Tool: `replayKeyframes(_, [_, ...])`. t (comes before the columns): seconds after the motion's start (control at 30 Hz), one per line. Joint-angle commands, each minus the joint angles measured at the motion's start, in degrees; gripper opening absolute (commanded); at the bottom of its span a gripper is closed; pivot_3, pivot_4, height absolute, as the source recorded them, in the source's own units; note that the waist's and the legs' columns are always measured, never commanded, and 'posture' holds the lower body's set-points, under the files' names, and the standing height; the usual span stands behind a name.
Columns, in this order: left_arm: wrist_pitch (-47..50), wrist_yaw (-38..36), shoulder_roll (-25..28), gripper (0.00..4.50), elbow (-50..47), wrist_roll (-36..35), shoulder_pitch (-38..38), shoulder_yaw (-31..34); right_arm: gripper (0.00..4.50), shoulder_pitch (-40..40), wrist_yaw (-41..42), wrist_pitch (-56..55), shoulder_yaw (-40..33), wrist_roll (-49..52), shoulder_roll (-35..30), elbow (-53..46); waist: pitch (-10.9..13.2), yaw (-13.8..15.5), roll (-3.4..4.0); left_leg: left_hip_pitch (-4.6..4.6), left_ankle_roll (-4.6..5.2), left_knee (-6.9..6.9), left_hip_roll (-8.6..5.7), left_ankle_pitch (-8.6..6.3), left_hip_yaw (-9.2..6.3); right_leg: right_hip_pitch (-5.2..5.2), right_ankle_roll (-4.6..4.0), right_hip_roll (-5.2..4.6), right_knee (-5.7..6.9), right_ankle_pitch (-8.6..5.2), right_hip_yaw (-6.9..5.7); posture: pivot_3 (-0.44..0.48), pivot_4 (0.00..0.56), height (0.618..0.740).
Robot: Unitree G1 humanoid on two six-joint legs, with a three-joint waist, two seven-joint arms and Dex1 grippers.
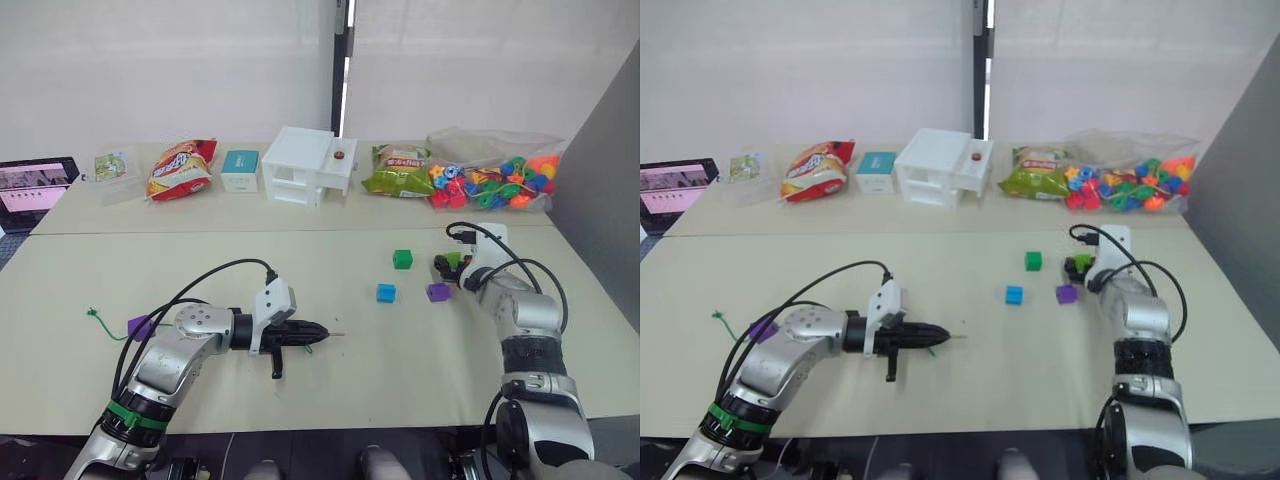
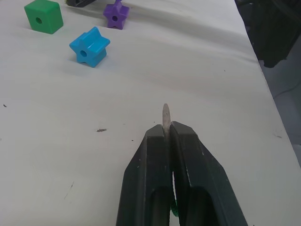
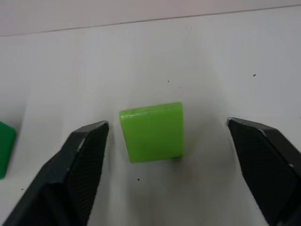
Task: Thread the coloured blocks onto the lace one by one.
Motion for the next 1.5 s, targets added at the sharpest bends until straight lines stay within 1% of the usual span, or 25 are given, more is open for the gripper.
replayKeyframes(0.03, [-1.6, 0.1, 0.0, 0.00, -0.6, 0.1, -0.2, 0.5, 2.66, -1.6, 0.8, -2.8, 0.1, 0.1, -0.7, 0.1, 0.0, 0.0, 0.00, 0.00, 0.00, 0.00, 0.00, 0.00, 0.00, 0.00, 0.00, 0.00, 0.00, 0.00, 0.01, 0.000, 0.150, 0.740])
replayKeyframes(0.07, [-1.7, 0.1, 0.0, 0.00, -0.5, 0.2, -0.3, 0.4, 2.39, -1.7, 0.9, -3.3, 0.3, 0.1, -0.6, 0.2, 0.0, 0.0, 0.00, 0.00, 0.00, 0.00, 0.00, 0.00, 0.00, 0.00, 0.00, 0.00, 0.00, 0.00, 0.00, 0.000, 0.150, 0.740])
replayKeyframes(0.17, [-2.0, 0.2, -0.1, 0.00, -0.6, 0.2, 0.0, 0.3, 1.31, -1.6, 1.7, -4.7, 0.9, 0.1, -0.4, 0.0, 0.0, 0.0, 0.00, 0.00, 0.00, 0.00, 0.00, 0.00, -0.01, 0.00, 0.00, 0.00, 0.01, 0.00, 0.00, 0.000, 0.150, 0.740])
replayKeyframes(0.2, [-2.1, 0.2, -0.1, 0.00, -0.6, 0.2, 0.1, 0.2, 1.14, -1.6, 2.1, -5.2, 1.1, 0.3, -0.3, -0.1, 0.0, 0.0, 0.00, 0.00, 0.00, 0.00, 0.00, 0.00, 0.00, 0.00, 0.00, 0.00, 0.00, 0.00, 0.00, 0.000, 0.150, 0.740])
replayKeyframes(0.33, [-2.3, 0.2, -0.1, 0.00, -0.5, 0.3, 0.2, 0.1, 1.14, -1.4, 2.4, -6.6, 1.5, 0.2, -0.3, -0.8, 0.0, 0.0, 0.00, 0.00, 0.00, 0.00, 0.00, 0.00, -0.01, 0.00, 0.00, 0.00, 0.01, 0.00, 0.00, 0.000, 0.150, 0.740])
replayKeyframes(0.4, [-2.3, 0.3, -0.1, 0.00, -0.5, 0.4, 0.2, 0.1, 1.14, -0.5, 2.2, -6.5, 1.2, 0.7, -0.4, -4.0, 0.0, 0.0, 0.00, -0.01, 0.00, 0.00, 0.00, 0.00, -0.01, -0.01, 0.00, 0.00, 0.01, 0.00, 0.00, 0.000, 0.150, 0.740])
replayKeyframes(0.47, [-2.3, 0.3, 0.0, 0.00, -0.7, 0.4, 0.5, 0.3, 1.14, 2.0, 1.7, -3.3, 1.1, 1.6, -0.5, -12.9, 0.0, 0.1, 0.03, -0.03, 0.00, 0.00, 0.00, 0.00, 0.00, -0.04, 0.00, 0.00, 0.01, 0.00, 0.00, 0.000, 0.150, 0.740])
replayKeyframes(0.6, [-2.5, 0.2, 0.4, 0.00, -0.9, 0.3, 0.9, 0.7, 1.14, 9.2, -1.2, 10.2, 0.1, 5.6, 1.5, -38.3, 0.0, 0.3, 0.07, -0.15, 0.00, 0.00, 0.01, 0.00, -0.07, -0.14, 0.00, 0.00, 0.06, 0.00, -0.03, 0.000, 0.150, 0.740])
replayKeyframes(0.63, [-2.5, 0.2, 0.4, 0.00, -0.9, 0.3, 1.0, 0.7, 1.14, 10.4, -1.9, 12.9, 0.0, 6.3, 1.9, -42.6, 0.0, 0.3, 0.07, -0.21, 0.00, 0.01, 0.01, 0.00, -0.12, -0.17, 0.00, 0.00, 0.06, 0.00, -0.06, 0.000, 0.150, 0.740])
replayKeyframes(0.67, [-2.7, 0.1, 0.6, 0.00, -0.6, 0.2, 1.0, 0.9, 1.14, 13.8, -4.1, 18.9, 0.7, 7.9, 4.5, -53.2, 0.0, 0.3, 0.07, -0.21, 0.00, 0.03, 0.01, 0.00, -0.14, -0.16, 0.00, 0.00, 0.06, 0.00, -0.07, 0.000, 0.150, 0.740])
replayKeyframes(0.7, [-2.8, 0.0, 0.8, 0.00, -0.3, 0.2, 1.1, 1.1, 1.14, 16.0, -5.9, 23.5, 1.3, 9.0, 6.6, -60.7, 0.0, 0.3, 0.08, -0.22, 0.00, 0.03, 0.00, 0.00, -0.14, -0.16, 0.00, -0.01, 0.05, 0.00, -0.06, 0.000, 0.150, 0.740])
replayKeyframes(0.77, [-3.1, -0.3, 0.8, 0.00, 0.5, 0.1, 0.9, 1.1, 1.14, 21.7, -9.3, 33.3, 5.0, 11.5, 12.5, -76.1, 0.0, 0.3, 0.10, -0.20, 0.00, 0.00, 0.02, 0.00, -0.25, -0.17, 0.00, 0.04, 0.11, 0.00, -0.13, 0.000, 0.150, 0.740])
replayKeyframes(0.83, [-3.2, -0.6, 0.8, 0.00, 1.2, 0.1, 0.5, 1.1, 1.14, 25.2, -10.8, 39.9, 7.9, 12.9, 16.7, -83.7, 0.0, 0.1, 0.11, -0.16, 0.00, 0.00, 0.03, 0.00, -0.27, -0.17, 0.00, 0.06, 0.15, -0.01, -0.12, 0.000, 0.150, 0.740])
replayKeyframes(0.87, [-3.3, -0.8, 0.8, 0.00, 1.5, 0.1, 0.3, 1.0, 1.14, 26.1, -11.2, 41.9, 8.8, 13.7, 18.1, -85.4, 0.0, 0.1, 0.11, -0.18, 0.00, 0.01, 0.01, 0.00, -0.23, -0.16, 0.01, 0.04, 0.13, 0.00, -0.10, 0.000, 0.150, 0.740])
replayKeyframes(0.9, [-3.3, -1.0, 0.7, 0.00, 1.7, 0.0, 0.2, 1.0, 1.14, 27.5, -11.6, 43.2, 9.5, 14.9, 19.3, -86.2, 0.0, 0.2, 0.11, -0.17, 0.00, 0.04, 0.00, 0.00, -0.23, -0.14, 0.01, 0.03, 0.12, -0.01, -0.10, 0.000, 0.150, 0.740])
replayKeyframes(1.0, [-3.5, -1.6, 0.2, 0.00, 2.4, 0.2, -0.5, 0.2, 1.14, 35.6, -12.1, 44.2, 13.9, 18.6, 18.4, -86.5, 0.0, 0.6, 0.10, -0.08, -0.02, 0.03, 0.00, 0.01, -0.27, 0.09, 0.02, 0.03, -0.15, -0.01, -0.17, 0.000, 0.150, 0.740])
replayKeyframes(1.07, [-3.5, -1.7, 0.0, 0.00, 2.3, 0.2, -0.6, 0.0, 1.14, 38.2, -12.6, 43.6, 16.1, 18.0, 18.3, -86.1, 0.0, 0.5, 0.11, -0.10, -0.02, 0.04, -0.01, 0.01, -0.25, 0.06, 0.02, 0.01, -0.16, -0.01, -0.16, 0.000, 0.150, 0.740])
replayKeyframes(1.13, [-3.3, -1.7, -0.1, 0.00, 2.1, 0.2, -0.6, -0.1, 1.14, 39.4, -12.9, 42.2, 18.5, 16.3, 18.6, -84.3, 0.0, 0.1, 0.10, -0.09, -0.03, 0.04, 0.00, 0.01, -0.22, 0.03, 0.02, 0.02, -0.16, -0.01, -0.15, 0.000, 0.150, 0.740])
replayKeyframes(1.3, [-2.9, -1.7, 0.3, 0.00, 1.2, 0.1, 0.1, 0.3, 1.14, 40.7, -12.5, 36.2, 22.9, 12.5, 16.7, -76.1, 0.0, 0.0, 0.10, 0.03, -0.02, -0.06, 0.05, 0.01, -0.22, 0.04, 0.02, 0.10, -0.14, -0.02, -0.15, 0.000, 0.150, 0.740])
replayKeyframes(1.5, [-2.7, -1.6, 1.0, 0.00, 0.9, -0.1, 0.3, 0.7, 1.14, 42.2, -10.9, 32.4, 24.2, 11.3, 15.0, -73.9, 0.0, 0.1, 0.08, 0.03, -0.02, -0.04, 0.05, 0.01, -0.22, 0.08, 0.02, 0.08, -0.16, -0.02, -0.14, 0.000, 0.150, 0.740])
